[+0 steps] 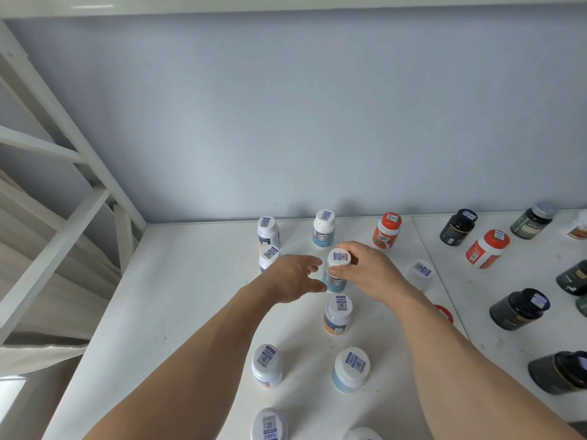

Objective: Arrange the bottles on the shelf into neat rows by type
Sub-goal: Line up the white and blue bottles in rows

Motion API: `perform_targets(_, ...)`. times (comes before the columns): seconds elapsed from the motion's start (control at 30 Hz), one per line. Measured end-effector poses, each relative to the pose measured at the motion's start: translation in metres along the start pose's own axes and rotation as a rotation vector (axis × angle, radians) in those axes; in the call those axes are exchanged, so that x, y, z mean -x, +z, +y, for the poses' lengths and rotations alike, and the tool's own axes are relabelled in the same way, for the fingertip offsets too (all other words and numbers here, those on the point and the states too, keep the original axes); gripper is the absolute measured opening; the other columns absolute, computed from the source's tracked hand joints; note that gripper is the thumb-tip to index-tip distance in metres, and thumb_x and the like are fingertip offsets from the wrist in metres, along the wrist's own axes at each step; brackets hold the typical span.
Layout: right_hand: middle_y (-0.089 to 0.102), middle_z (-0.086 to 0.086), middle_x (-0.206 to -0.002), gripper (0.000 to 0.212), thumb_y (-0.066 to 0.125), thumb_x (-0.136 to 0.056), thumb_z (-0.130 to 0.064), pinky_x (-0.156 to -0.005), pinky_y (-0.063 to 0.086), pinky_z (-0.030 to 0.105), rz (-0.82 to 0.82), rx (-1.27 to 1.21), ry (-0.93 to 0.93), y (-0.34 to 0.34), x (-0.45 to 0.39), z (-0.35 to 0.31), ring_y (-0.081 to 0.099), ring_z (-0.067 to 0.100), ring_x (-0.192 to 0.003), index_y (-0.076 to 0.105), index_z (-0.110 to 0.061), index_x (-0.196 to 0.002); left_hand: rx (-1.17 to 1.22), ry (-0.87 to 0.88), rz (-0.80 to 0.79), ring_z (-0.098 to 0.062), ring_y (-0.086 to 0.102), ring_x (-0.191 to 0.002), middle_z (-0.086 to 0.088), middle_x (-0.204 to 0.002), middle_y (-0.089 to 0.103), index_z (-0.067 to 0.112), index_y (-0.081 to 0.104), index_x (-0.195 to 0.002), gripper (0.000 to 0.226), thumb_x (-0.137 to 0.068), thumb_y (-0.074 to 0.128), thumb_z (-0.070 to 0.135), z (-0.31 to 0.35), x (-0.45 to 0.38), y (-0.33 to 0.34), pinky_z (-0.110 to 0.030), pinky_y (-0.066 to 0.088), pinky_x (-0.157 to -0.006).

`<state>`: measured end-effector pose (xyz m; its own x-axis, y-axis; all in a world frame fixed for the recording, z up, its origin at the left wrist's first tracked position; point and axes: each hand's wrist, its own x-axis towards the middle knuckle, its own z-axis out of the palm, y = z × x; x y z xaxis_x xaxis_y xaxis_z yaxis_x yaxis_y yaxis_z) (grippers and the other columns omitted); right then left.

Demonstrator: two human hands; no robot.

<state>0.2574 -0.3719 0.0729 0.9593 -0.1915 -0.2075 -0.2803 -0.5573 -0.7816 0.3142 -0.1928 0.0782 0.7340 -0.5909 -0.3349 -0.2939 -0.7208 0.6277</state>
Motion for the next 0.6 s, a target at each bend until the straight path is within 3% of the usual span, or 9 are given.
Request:
perform_targets(0.13,0.063,-0.015,-0.1,0.041,0.076,-0.076,-0.036,-0.073,0.044,0.025,-0.03,0.005,0.045,0.008,0.003,0.003,0.06,0.01,-0.094,0.054,-0.035,-0.11,-0.023,-0.01,-0.033,-0.018,0.057,-0.117,-0.002,-0.132,0.058,0.014,0.047,-0.138,0.062,-0.085,0.071,0.034,-0.003,0.005,-0.002,-0.031,0.046,-0.099)
perform_targets(0.23,0.051,-0.011,-0.106,0.058,0.076,-0.068,-0.052,-0.074,0.038,0.027,0.117,0.032,0.076,0.01,0.012,0.002,0.052,0.01,-0.097,0.047,-0.028,-0.113,-0.026,-0.016,-0.083,-0.018,0.058,-0.116,-0.002,-0.13,0.06,0.014,0.051,-0.136,0.059,-0.084,0.071,0.034,-0.007,0.01,-0.002,-0.031,0.046,-0.099)
perform_targets(0.3,0.051,-0.011,-0.102,0.058,0.073,-0.06,-0.063,-0.067,0.037,0.025,0.164,0.087,0.074,0.009,0.023,-0.001,0.053,0.008,-0.09,0.048,-0.029,-0.099,-0.02,-0.018,-0.118,-0.018,0.058,-0.114,-0.001,-0.129,0.061,0.015,0.051,-0.136,0.06,-0.083,0.072,0.035,-0.009,0.012,-0.003,-0.033,0.048,-0.098)
perform_targets(0.37,0.056,-0.015,-0.091,0.059,0.069,-0.05,-0.073,-0.061,0.038,0.026,0.065,0.168,0.087,0.007,0.033,-0.004,0.055,0.003,-0.08,0.049,-0.031,-0.086,-0.014,-0.023,-0.153,-0.017,0.059,-0.113,0.001,-0.128,0.061,0.016,0.051,-0.135,0.061,-0.082,0.073,0.036,-0.01,0.012,-0.004,-0.033,0.048,-0.098)
perform_targets(0.43,0.058,-0.018,-0.091,0.06,0.07,-0.046,-0.072,-0.064,0.042,0.025,-0.09,0.201,0.095,0.005,0.04,-0.003,0.057,0.002,-0.081,0.052,-0.033,-0.088,-0.018,-0.026,-0.183,-0.017,0.059,-0.113,0.002,-0.128,0.061,0.018,0.051,-0.135,0.061,-0.082,0.074,0.036,-0.01,0.012,-0.004,-0.034,0.048,-0.099)
perform_targets(0.5,0.06,-0.019,-0.094,0.055,0.077,-0.052,-0.061,-0.068,0.045,0.024,-0.219,0.214,0.099,0.005,0.045,-0.001,0.059,0.003,-0.084,0.053,-0.036,-0.095,-0.025,-0.026,-0.201,-0.017,0.058,-0.114,0.002,-0.129,0.06,0.018,0.05,-0.136,0.062,-0.081,0.074,0.037,-0.011,0.012,-0.004,-0.034,0.047,-0.1)
perform_targets(0.6,0.063,-0.017,-0.094,0.043,0.081,-0.064,-0.046,-0.067,0.044,0.021,-0.262,0.216,0.075,0.008,0.045,0.001,0.06,0.004,-0.083,0.054,-0.038,-0.097,-0.015,-0.031,-0.218,-0.016,0.058,-0.114,0.004,-0.129,0.06,0.02,0.05,-0.136,0.063,-0.081,0.075,0.038,-0.01,0.012,-0.003,-0.033,0.046,-0.1)
